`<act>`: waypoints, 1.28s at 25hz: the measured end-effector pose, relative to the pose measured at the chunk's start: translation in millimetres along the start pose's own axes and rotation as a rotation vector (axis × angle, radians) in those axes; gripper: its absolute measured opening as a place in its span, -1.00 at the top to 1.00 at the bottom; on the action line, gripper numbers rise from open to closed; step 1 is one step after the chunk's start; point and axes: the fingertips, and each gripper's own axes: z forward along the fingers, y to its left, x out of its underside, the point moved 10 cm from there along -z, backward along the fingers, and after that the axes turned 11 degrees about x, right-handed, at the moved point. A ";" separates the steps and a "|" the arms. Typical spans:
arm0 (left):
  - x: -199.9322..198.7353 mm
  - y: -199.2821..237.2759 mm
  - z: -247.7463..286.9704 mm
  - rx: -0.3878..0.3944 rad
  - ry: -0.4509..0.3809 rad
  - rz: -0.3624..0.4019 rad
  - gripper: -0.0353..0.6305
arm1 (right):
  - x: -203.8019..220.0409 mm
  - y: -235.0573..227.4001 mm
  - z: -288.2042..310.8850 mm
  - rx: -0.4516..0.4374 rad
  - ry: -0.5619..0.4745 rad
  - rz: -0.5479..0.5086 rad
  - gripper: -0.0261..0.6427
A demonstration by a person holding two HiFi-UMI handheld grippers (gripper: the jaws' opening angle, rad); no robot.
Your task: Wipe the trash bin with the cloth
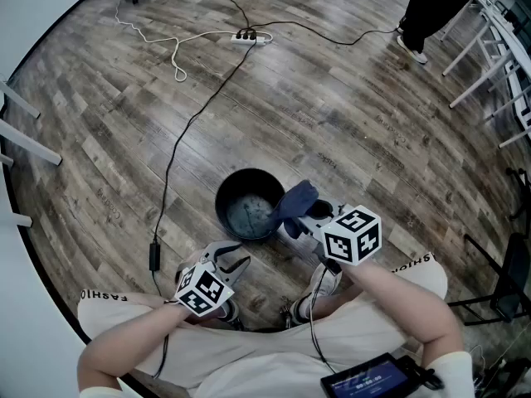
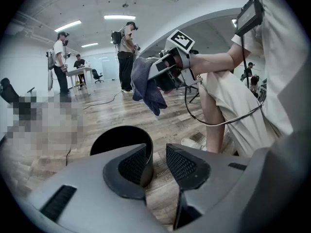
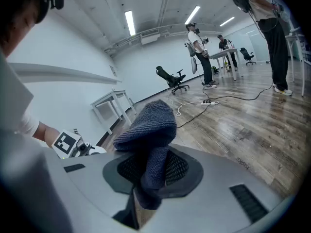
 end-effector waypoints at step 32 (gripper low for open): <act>40.0 15.9 92.4 -0.107 0.414 0.404 0.47 | 119.2 -47.6 63.1 0.011 0.526 -0.221 0.68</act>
